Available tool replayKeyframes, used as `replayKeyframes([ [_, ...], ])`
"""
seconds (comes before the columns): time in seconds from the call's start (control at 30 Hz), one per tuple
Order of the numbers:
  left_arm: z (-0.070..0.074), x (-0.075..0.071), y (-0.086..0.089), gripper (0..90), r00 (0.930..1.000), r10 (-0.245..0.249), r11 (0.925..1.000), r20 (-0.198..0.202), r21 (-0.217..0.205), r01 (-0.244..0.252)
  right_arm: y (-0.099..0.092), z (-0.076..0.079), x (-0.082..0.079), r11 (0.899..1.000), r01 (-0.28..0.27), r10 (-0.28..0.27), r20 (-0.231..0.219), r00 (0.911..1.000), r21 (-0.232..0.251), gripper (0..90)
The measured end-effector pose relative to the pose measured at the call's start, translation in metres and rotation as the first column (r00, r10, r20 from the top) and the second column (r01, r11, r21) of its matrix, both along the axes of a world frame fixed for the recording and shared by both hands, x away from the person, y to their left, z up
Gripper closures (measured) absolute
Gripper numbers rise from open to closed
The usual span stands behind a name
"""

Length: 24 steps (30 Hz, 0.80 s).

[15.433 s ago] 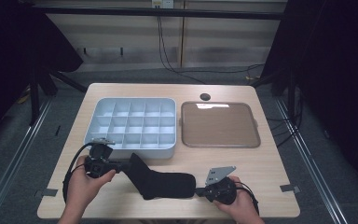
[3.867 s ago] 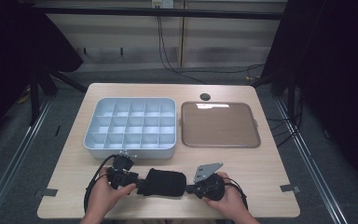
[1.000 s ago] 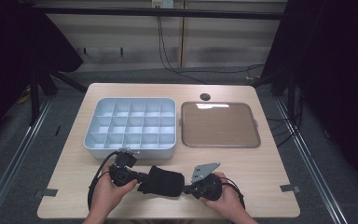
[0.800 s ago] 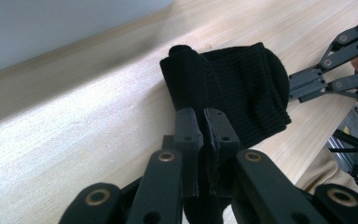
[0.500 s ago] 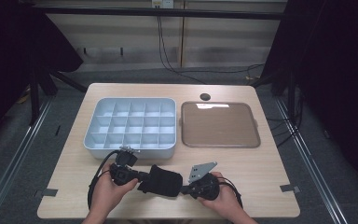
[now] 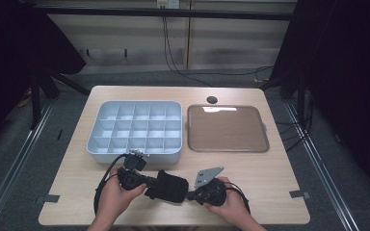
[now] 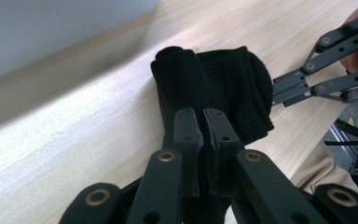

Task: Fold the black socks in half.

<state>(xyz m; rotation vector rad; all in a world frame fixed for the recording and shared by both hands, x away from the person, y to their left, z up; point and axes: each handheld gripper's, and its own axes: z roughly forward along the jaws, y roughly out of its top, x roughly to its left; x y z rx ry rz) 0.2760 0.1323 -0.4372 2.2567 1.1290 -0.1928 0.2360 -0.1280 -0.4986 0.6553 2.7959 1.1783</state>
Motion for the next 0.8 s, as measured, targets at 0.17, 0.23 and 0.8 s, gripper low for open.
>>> replayKeyframes([
  [0.17,0.002,0.001,-0.007,84.4,0.9999,-0.011,0.9999,0.002,0.0,0.011,0.0,0.0,0.0,1.0,-0.003,0.003,0.003,1.0,0.002,90.0],
  [0.23,0.003,0.001,-0.009,84.4,0.9998,-0.021,0.9998,-0.002,0.003,0.021,0.0,0.0,0.0,1.0,-0.003,0.003,0.004,1.0,0.003,90.0],
  [0.8,0.006,0.003,-0.021,84.4,0.9989,-0.048,0.9989,-0.004,-0.002,0.048,0.002,-0.001,0.0,1.0,-0.003,0.003,0.009,1.0,0.009,90.0],
])
